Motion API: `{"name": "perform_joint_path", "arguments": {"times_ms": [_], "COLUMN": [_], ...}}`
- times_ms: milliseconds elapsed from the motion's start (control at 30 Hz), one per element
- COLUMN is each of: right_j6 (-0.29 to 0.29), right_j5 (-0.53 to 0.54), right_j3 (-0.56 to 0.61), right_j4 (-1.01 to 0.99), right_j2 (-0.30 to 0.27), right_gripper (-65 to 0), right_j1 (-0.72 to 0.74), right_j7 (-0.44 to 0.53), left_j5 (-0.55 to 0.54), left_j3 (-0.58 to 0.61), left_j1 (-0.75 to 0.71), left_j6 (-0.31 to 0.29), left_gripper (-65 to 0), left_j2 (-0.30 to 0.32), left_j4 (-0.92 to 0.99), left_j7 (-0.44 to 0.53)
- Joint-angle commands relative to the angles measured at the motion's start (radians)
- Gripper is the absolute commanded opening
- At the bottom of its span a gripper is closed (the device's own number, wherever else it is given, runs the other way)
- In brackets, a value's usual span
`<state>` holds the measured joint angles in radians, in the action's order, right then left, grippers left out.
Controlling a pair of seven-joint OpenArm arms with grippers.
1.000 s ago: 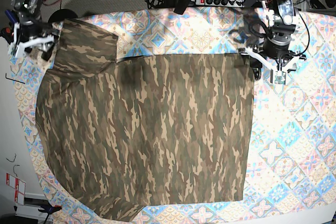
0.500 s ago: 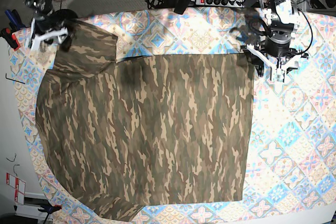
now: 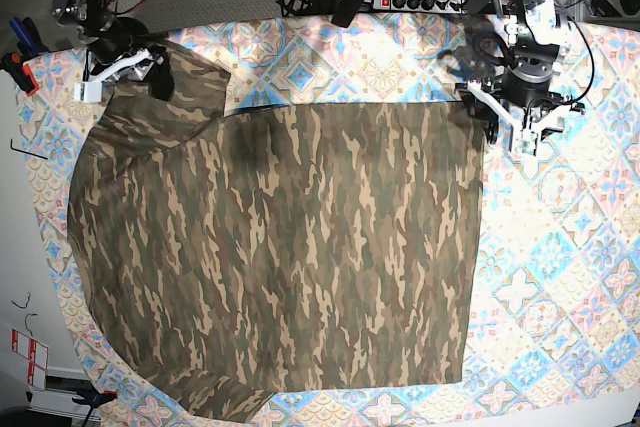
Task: Fold the T-shirt properly
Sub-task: 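Lower both grippers to the shoulder corners of the camouflage shirt, then reposition the left gripper onto the shirt's shoulder corner and grasp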
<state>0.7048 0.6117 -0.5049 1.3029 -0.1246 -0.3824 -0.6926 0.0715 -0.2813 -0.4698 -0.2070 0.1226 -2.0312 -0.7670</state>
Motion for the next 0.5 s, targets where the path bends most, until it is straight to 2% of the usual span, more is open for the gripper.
{"name": "perform_joint_path", "arguments": {"times_ms": [0,167,267,367,467], "right_j6": [-0.007,-0.007,-0.007,-0.007,-0.007], "right_j5": [-0.051,-0.051,-0.054,-0.057,-0.057], "right_j3": [0.005,0.002,0.002,0.002,0.002], "right_j4": [-0.006,-0.006,-0.006,-0.006,-0.006], "right_j2": [-0.004,-0.004,-0.005,-0.005,-0.005], "right_gripper": [-21.5,-21.9,-27.2,-31.1,-31.2], "right_j1": [-0.013,-0.008,-0.007,-0.007,-0.007], "right_j7": [-0.124,-0.147,-0.147,-0.147,-0.147], "left_j5": [-0.002,0.000,0.000,-0.009,-0.016], "left_j3": [-0.003,-0.003,-0.003,-0.005,-0.043], "left_j1": [-0.004,-0.004,0.000,0.015,0.039], "left_j6": [0.004,-0.055,-0.095,-0.171,-0.259], "left_gripper": [-32.7,-32.8,-32.8,-32.8,-32.8], "left_j2": [0.005,0.005,0.005,0.005,0.002], "left_j4": [-0.018,-0.016,-0.001,0.039,0.073], "left_j7": [0.019,0.019,0.019,0.019,-0.015]}}
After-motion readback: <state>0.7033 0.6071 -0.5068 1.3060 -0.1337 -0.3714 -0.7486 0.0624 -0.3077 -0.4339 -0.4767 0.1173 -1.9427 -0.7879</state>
